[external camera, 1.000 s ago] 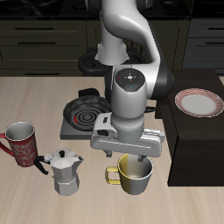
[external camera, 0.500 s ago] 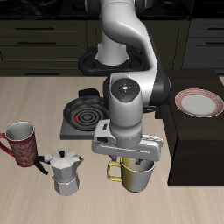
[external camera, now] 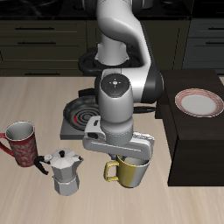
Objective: Place the white and yellow mug on the plate
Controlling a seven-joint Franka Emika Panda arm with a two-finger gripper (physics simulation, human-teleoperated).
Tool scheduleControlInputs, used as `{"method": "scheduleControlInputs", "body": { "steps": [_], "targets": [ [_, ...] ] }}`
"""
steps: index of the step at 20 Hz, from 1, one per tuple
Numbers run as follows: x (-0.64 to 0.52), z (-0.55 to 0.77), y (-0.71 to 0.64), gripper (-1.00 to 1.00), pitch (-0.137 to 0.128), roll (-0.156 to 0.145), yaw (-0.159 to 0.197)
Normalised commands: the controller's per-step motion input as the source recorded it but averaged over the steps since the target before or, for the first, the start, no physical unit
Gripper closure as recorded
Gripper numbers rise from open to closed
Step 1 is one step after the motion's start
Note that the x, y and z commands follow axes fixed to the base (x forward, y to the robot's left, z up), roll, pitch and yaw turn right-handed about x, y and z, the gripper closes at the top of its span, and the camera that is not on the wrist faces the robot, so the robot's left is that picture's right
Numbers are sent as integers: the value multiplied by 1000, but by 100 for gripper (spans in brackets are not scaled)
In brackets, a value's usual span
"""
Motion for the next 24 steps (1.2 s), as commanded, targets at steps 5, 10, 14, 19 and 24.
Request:
{"method": "scheduleControlInputs", "body": {
  "steps": [5, 10, 14, 19, 24],
  "targets": [
    [-114, 472, -2, 100, -64, -6, 20],
    [-213, 510, 129, 100, -62, -2, 28],
    [-252, 547, 122, 100, -74, -10, 38],
    [-446, 659, 190, 100, -111, 5, 77],
    [-414, 505, 123, 100, -84, 4, 37]
  ]
}}
